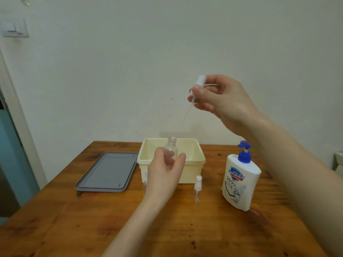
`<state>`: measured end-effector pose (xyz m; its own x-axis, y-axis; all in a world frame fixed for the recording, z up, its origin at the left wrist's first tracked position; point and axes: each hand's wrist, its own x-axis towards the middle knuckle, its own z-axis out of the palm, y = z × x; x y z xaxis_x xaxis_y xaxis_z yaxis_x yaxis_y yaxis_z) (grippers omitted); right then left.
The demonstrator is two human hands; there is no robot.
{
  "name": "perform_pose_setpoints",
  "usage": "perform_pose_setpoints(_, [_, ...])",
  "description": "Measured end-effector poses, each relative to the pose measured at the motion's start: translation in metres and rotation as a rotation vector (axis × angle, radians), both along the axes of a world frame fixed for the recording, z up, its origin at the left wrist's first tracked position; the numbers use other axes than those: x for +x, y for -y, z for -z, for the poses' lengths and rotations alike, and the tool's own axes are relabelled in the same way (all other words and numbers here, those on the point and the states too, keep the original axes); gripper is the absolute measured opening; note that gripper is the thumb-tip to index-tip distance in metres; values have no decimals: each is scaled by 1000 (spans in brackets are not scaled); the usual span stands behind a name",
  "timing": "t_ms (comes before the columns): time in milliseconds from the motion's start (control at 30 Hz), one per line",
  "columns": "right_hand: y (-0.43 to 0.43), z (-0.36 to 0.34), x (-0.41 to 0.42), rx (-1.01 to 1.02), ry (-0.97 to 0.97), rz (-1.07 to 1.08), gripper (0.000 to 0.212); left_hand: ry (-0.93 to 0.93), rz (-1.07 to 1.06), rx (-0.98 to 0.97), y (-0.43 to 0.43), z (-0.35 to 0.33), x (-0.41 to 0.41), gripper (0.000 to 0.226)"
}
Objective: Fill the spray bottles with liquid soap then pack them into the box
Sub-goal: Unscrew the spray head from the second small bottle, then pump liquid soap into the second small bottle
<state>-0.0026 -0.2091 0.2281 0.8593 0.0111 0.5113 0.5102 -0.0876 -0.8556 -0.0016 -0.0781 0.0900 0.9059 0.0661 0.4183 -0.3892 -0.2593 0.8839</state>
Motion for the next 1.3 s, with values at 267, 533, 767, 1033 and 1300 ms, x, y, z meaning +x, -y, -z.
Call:
perform_pose_setpoints(267, [-2, 70, 9, -356, -352, 86, 32, 23, -87, -98, -21, -4, 12, 21])
perform_pose_setpoints(533, [-18, 181, 30, -920, -623, 89, 25, 84, -141, -35, -22, 7, 11, 20])
perform_pose_setpoints(767, [-29, 212, 45, -1113, -669, 137, 30, 88, -147, 42, -23, 15, 15, 28])
perform_pose_setpoints(1033, [-14, 202, 21, -1066, -641, 99, 32, 87, -95, 57, -13, 17, 14, 29])
perform_pose_setpoints(1300, [67, 131, -24, -731, -392, 283, 19, 123, 72, 82, 40, 18, 14, 24])
